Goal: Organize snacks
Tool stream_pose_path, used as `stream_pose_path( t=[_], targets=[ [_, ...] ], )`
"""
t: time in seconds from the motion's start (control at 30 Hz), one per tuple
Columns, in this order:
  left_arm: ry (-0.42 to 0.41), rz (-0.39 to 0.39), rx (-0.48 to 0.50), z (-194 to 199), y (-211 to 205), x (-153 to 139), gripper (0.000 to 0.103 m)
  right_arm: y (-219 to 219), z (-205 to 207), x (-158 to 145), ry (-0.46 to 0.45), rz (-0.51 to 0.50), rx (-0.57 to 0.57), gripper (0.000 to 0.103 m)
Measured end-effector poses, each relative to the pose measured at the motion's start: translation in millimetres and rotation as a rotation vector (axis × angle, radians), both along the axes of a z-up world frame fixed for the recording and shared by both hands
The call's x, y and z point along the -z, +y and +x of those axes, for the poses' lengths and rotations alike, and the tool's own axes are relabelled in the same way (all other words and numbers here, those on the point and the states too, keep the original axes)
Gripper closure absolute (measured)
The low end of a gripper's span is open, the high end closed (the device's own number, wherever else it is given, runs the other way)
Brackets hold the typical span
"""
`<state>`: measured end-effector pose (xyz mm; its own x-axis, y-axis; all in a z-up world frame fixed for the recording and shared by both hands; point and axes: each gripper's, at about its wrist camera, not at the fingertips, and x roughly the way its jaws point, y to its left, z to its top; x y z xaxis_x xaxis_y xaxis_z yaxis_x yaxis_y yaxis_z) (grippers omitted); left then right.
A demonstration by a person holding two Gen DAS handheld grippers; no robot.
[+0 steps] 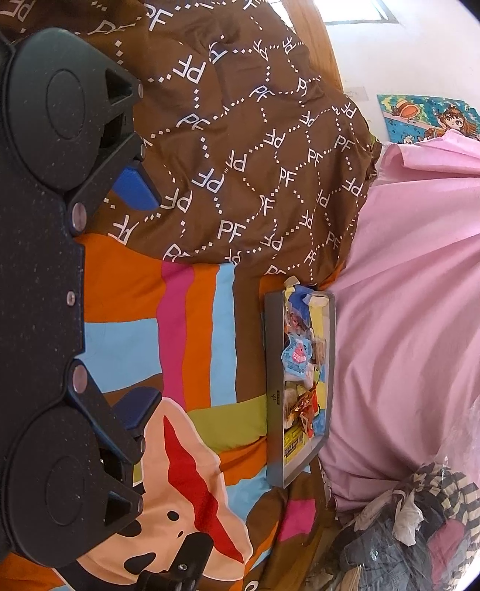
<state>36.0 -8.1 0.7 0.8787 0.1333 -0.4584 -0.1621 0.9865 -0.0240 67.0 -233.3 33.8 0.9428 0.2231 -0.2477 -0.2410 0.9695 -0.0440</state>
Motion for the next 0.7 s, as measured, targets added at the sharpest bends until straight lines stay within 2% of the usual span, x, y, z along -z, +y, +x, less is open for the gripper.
stream_pose_path(
  t=[0.7],
  targets=[
    [-0.006, -0.016, -0.002, -2.0, 0.8, -0.2, 0.003, 0.7, 0.0, 0.8, 0.000, -0.014, -0.007, 0.000]
  ],
)
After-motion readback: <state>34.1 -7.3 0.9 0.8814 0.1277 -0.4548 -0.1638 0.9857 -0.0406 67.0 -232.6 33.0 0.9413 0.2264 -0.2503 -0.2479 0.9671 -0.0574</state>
